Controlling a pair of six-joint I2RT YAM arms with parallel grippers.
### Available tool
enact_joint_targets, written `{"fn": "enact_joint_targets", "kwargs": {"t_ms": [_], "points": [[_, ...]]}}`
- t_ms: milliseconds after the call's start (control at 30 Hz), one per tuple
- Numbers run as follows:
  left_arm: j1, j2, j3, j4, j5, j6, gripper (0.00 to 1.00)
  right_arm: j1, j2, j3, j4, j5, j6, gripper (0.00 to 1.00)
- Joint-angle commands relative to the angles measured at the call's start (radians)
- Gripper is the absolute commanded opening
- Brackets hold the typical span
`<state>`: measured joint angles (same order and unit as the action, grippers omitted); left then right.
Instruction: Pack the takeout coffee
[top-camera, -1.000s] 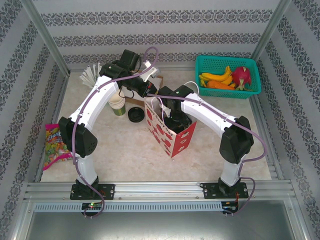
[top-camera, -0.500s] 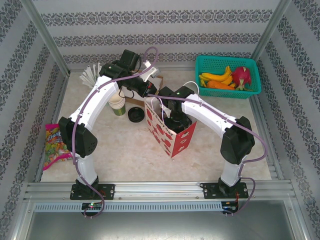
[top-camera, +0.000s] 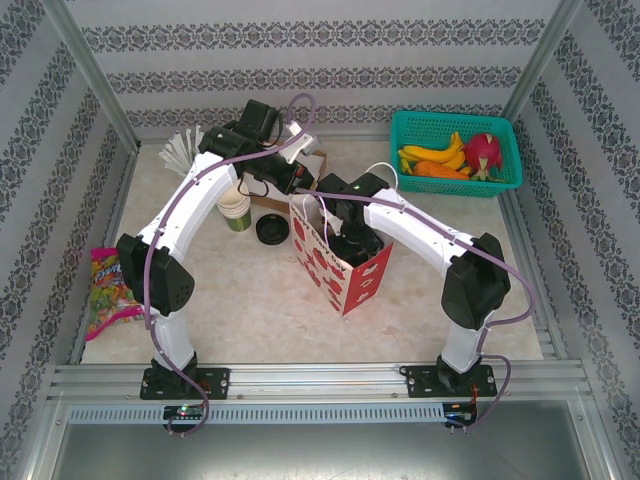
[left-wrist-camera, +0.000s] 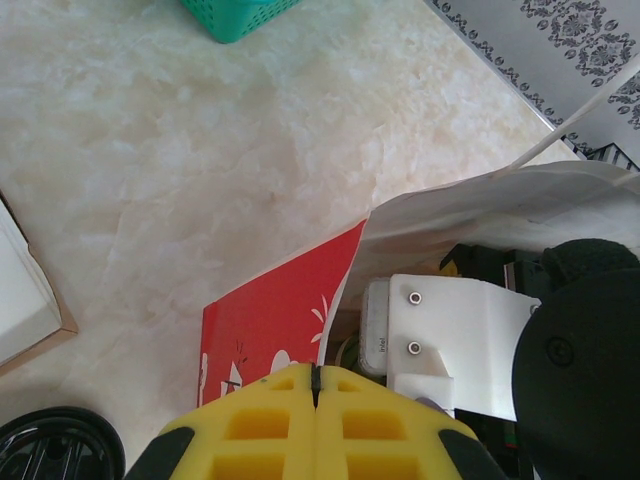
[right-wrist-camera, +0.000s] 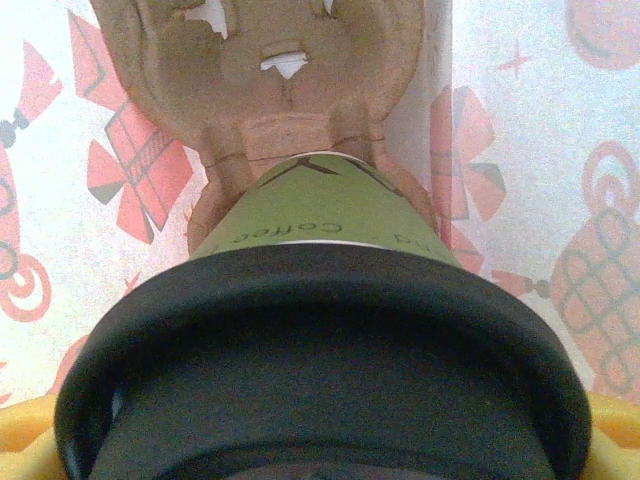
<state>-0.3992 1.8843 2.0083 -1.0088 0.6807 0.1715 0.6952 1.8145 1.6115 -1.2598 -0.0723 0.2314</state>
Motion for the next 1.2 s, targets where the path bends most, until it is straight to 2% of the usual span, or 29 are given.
{"fn": "enact_joint_targets", "kwargs": {"t_ms": [0,433,767,1167], "points": [[-0.001,-0.044,-0.014,0.016,0.014,-0.016,0.0,-0.017,0.04,-0.042,0.058,0.005,-0.01,0.6],[-0.002,-0.048,-0.023,0.031,0.013,-0.026,0.0,-0.017,0.045,-0.046,0.074,0.002,0.005,0.59],[-0.001,-0.068,-0.035,0.039,-0.013,-0.022,0.0,-0.01,0.029,-0.007,-0.034,0.017,0.038,0.59],[-0.001,-0.073,-0.043,0.041,-0.018,-0.018,0.0,0.001,0.02,0.013,-0.075,0.004,0.045,0.58]]}}
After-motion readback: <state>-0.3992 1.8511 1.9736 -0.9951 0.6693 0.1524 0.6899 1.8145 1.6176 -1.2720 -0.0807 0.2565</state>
